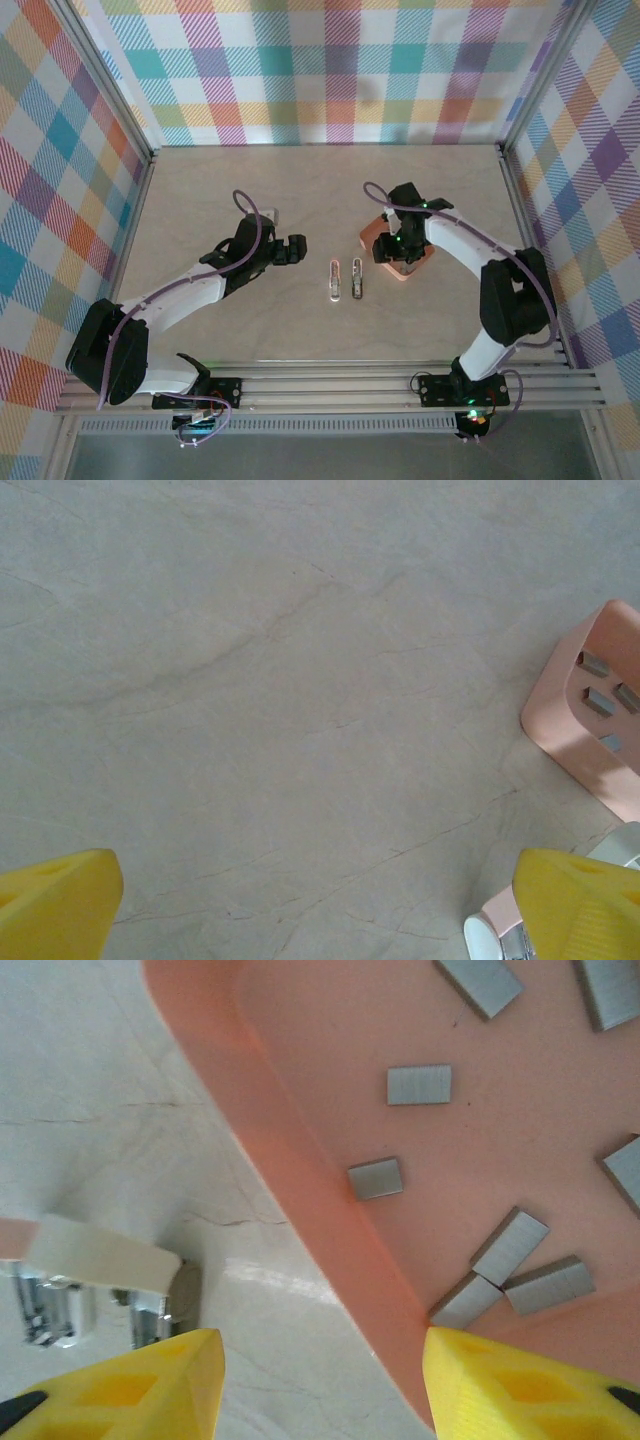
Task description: Load the staples into the stapler
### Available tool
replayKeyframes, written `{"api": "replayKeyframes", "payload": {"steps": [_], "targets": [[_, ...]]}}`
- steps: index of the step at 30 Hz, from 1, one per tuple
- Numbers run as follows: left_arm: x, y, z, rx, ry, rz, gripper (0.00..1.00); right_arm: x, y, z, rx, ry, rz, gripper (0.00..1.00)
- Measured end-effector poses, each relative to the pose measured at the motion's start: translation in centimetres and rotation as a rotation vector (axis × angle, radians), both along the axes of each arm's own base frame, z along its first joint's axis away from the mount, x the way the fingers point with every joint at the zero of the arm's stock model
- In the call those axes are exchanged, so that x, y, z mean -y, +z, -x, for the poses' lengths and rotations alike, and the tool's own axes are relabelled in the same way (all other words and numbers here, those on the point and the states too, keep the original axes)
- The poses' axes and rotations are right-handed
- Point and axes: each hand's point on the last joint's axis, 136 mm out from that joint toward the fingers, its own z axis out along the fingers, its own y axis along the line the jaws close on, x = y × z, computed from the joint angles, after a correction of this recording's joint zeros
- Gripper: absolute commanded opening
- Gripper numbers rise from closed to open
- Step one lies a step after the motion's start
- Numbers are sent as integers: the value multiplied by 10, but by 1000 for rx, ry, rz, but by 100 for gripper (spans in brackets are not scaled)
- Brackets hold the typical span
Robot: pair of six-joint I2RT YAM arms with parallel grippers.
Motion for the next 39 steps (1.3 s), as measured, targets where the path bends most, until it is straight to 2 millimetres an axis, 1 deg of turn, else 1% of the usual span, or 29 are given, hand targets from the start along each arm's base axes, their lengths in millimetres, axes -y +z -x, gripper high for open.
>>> {"api": "replayKeyframes", "payload": {"steps": [4,7,13,15,20,25,31,39], "targets": [[0,1,0,1,0,1,100,1,-16,0,-32,18,27,52],[0,1,0,1,0,1,100,2,-22,-2,-34,22,39,49],[0,0,0,-2,1,-1,100,1,-23,-7,-22,8,33,39],[0,0,0,-3,1,-2,100,1,-24,-7,-20,0,31,39],[0,0,1,-4,1,-3,100,6,-33,0,-43,-26,46,38],[0,0,1,-4,1,-2,100,8,-40,5,-63,-54,47,31],[-1,4,1,3,5,4,100,8,-41,5,-55,-99,36,23],[-2,2,3,-9,10,8,100,13,-42,15,-47,-191,10,18]]}}
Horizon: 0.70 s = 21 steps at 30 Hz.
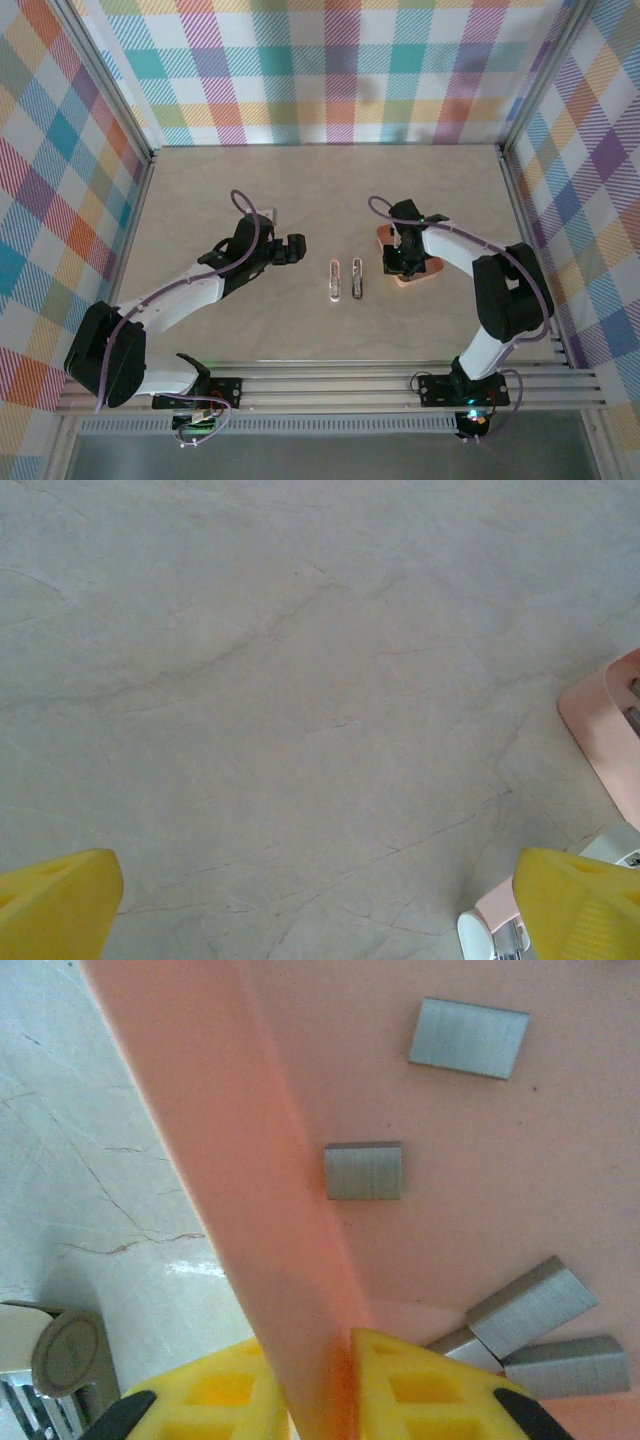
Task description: Load the staples into the stapler
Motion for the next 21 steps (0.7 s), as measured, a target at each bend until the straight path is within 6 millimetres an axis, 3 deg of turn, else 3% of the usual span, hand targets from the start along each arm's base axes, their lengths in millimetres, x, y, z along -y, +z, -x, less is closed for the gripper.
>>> {"api": "replayKeyframes", "payload": {"steps": [14,21], "targets": [[2,0,1,-8,-7,15,100,-13,0,24,-6,-61,-36,15],[4,0,2,-13,-14,23,100,-16,2,37,-22,-71,-42,24]]}}
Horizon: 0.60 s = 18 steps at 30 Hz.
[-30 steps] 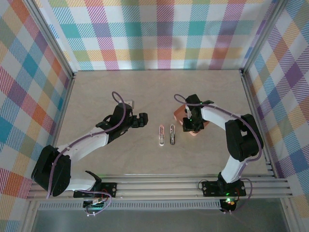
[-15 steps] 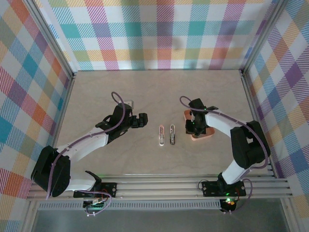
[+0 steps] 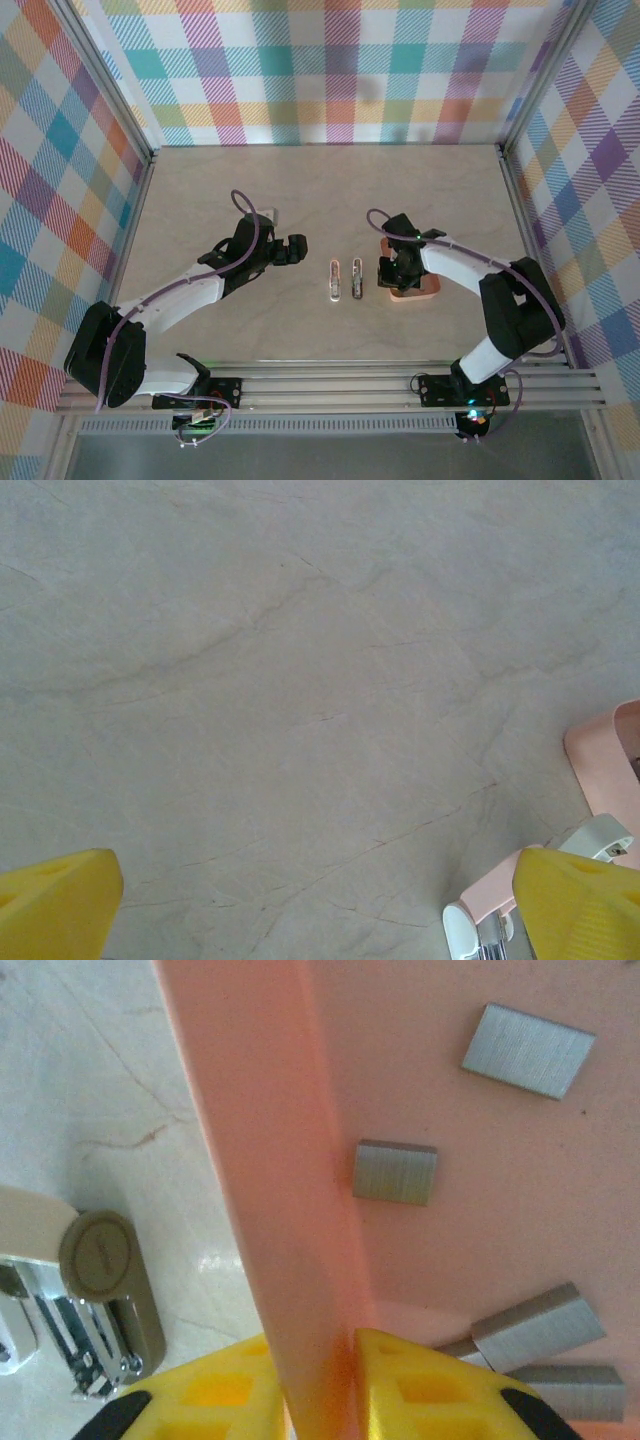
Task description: Load the staples into the stapler
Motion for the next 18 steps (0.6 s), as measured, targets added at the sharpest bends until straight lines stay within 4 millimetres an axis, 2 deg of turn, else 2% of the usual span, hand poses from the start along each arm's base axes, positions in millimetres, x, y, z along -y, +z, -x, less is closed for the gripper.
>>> {"api": "replayKeyframes", "payload": {"steps": [5,10,14,18], "targets": [[0,0,0,-3,6,5,100,1,27,-1,49,4,-15,27],[-4,-12,6,-31,18,3,100,6,59,-23,117,-6,-29,29],[-6,-18,9,-45,23,-5,100,27,67,-38,127,-42,-11,30],[-8,-17,8,-40,30,-10,100,44,61,-54,106,-26,32,34]]}}
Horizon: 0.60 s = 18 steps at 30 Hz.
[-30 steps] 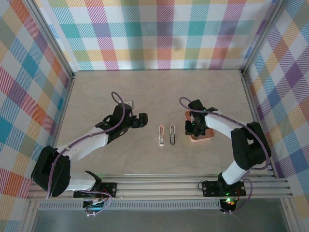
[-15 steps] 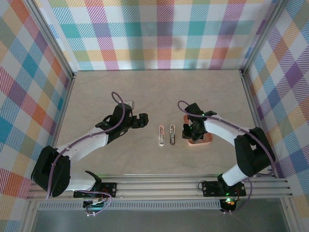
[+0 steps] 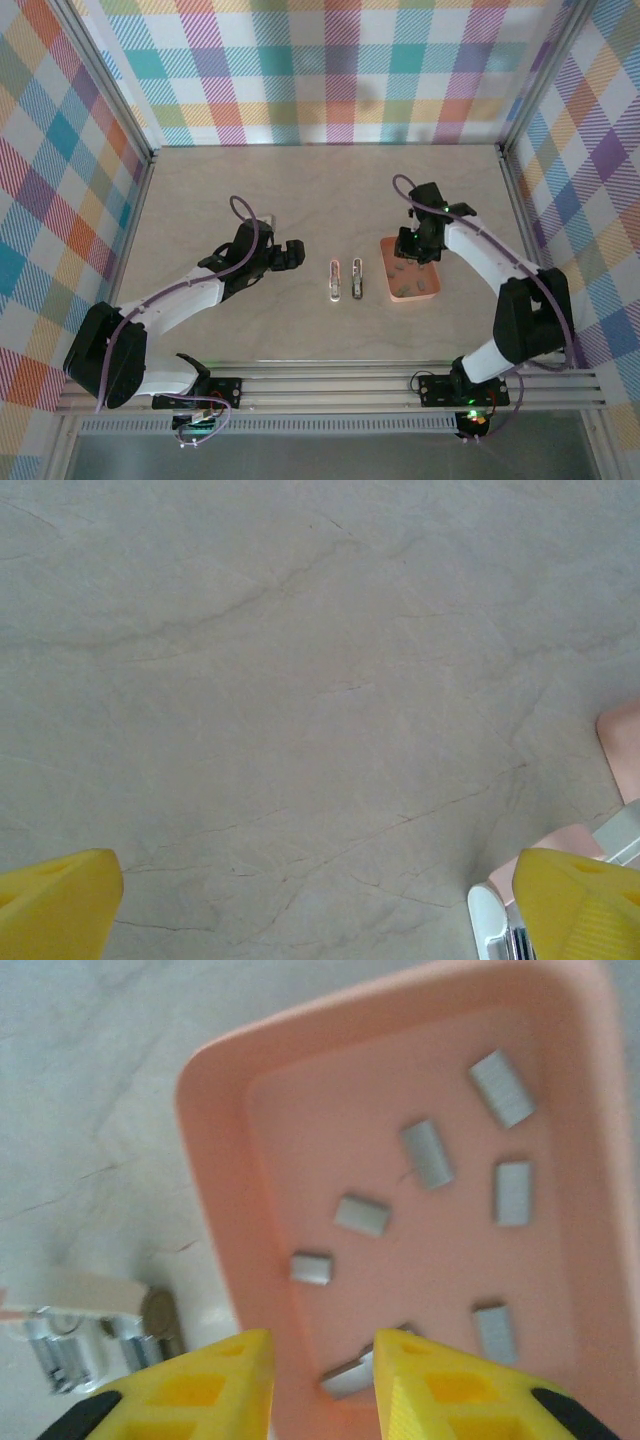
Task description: Load the staples into the stapler
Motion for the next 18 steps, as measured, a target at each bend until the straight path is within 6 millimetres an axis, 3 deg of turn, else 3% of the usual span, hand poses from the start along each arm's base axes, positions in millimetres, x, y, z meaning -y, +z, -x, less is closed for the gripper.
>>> {"api": "replayKeyframes", "payload": {"steps": [7,14,18], "targets": [[-2,-1,0,-3,7,-8,100,6,-22,-15,-35,213,80,35],[-4,-3,2,-16,19,-15,100,20,-24,-47,-45,215,71,33],[-4,-3,2,-19,26,-8,100,18,-35,-47,-84,209,69,32]]}}
